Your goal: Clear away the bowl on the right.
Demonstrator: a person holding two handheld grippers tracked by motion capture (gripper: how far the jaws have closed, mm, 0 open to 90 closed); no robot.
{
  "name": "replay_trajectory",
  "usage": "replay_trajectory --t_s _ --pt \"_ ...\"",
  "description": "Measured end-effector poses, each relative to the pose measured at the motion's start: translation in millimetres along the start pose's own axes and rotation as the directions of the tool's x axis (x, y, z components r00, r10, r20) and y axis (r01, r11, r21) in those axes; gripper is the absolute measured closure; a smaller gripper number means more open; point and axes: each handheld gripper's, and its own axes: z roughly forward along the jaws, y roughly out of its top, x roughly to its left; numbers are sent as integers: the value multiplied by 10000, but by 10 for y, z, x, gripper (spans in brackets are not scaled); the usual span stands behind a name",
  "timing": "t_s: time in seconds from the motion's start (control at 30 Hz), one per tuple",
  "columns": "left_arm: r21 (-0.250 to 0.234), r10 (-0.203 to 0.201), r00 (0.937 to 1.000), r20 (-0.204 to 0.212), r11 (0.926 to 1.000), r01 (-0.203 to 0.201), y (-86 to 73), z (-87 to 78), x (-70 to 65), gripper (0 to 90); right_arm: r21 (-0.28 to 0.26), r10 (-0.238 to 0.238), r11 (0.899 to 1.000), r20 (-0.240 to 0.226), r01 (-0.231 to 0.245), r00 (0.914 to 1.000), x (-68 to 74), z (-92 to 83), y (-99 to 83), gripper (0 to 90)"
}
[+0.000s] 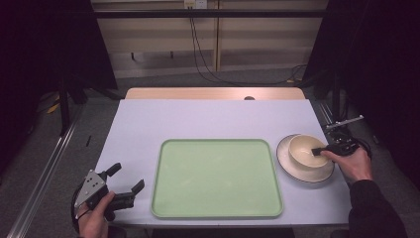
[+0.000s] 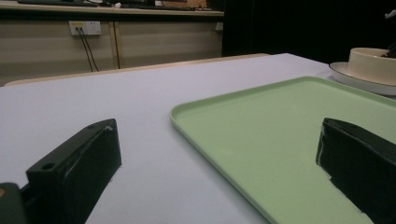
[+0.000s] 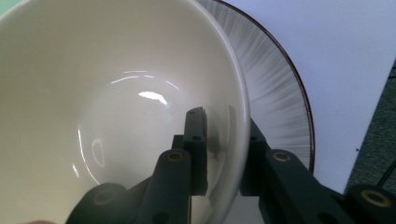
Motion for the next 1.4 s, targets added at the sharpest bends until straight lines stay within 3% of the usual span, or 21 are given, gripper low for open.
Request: replay_trajectory --t_s 0.17,0.6,1.4 --pt "-8 -7 10000 -59 10000 7 -2 -6 -3 0 -83 460 9989 -142 -462 9988 -21 -3 1 824" --pt "-70 -72 10000 -21 9999 72 -4 -9 0 0 -249 786 9965 -338 -795 9963 -33 -15 -2 844" --pt "-13 14 10000 -97 10000 -14 -1 -19 6 0 -830 887 9920 -823 -955 9927 -28 -63 -29 838"
